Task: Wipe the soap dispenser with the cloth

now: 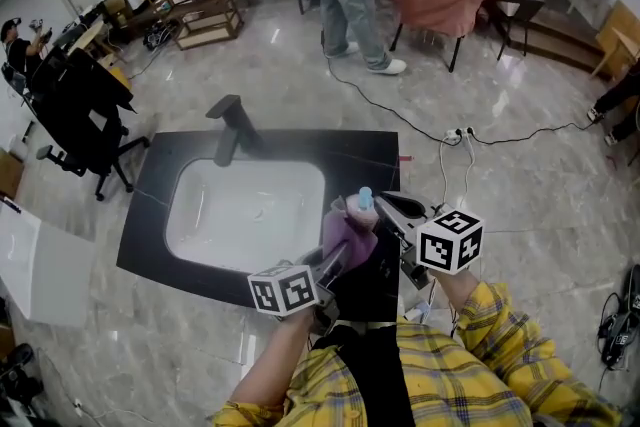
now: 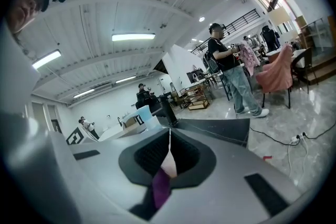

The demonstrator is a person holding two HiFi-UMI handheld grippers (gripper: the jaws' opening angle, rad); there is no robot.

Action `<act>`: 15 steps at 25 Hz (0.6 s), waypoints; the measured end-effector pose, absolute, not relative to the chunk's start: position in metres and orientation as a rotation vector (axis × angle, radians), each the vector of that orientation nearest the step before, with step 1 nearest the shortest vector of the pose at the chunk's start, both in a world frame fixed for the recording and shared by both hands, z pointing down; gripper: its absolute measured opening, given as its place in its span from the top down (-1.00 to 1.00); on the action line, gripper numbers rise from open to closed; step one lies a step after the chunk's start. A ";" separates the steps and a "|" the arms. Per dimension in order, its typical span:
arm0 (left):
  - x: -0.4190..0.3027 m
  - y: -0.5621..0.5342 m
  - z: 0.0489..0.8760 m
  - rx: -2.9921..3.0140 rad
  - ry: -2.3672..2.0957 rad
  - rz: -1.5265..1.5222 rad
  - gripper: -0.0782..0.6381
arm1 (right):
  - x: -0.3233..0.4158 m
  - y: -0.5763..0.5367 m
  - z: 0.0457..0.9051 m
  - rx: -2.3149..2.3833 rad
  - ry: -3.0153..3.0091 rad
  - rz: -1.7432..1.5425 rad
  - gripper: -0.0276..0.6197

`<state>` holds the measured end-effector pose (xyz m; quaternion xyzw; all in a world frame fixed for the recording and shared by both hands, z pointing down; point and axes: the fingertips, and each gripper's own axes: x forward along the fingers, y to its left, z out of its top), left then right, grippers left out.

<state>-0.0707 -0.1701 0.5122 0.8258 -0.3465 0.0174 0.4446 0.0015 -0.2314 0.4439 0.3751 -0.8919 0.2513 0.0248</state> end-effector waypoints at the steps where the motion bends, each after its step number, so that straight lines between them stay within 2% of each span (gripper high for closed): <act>1: -0.073 -0.168 0.505 2.078 -0.863 0.042 0.56 | 0.001 -0.231 0.442 1.144 -2.768 0.758 0.89; 11: -0.090 -0.153 0.448 2.388 -0.946 0.105 0.56 | 0.004 -0.218 0.409 0.727 -2.888 0.344 0.88; 12: -0.091 -0.152 0.445 2.395 -0.941 0.096 0.56 | -0.001 -0.214 0.409 0.641 -2.887 0.310 0.80; 13: -0.091 -0.152 0.443 2.398 -0.937 0.090 0.56 | -0.006 -0.209 0.410 0.547 -2.882 0.285 0.46; 14: -0.092 -0.151 0.442 2.398 -0.936 0.090 0.56 | -0.011 -0.205 0.411 0.457 -2.870 0.257 0.23; 15: -0.093 -0.149 0.442 2.398 -0.938 0.094 0.56 | -0.016 -0.202 0.413 0.386 -2.849 0.217 0.20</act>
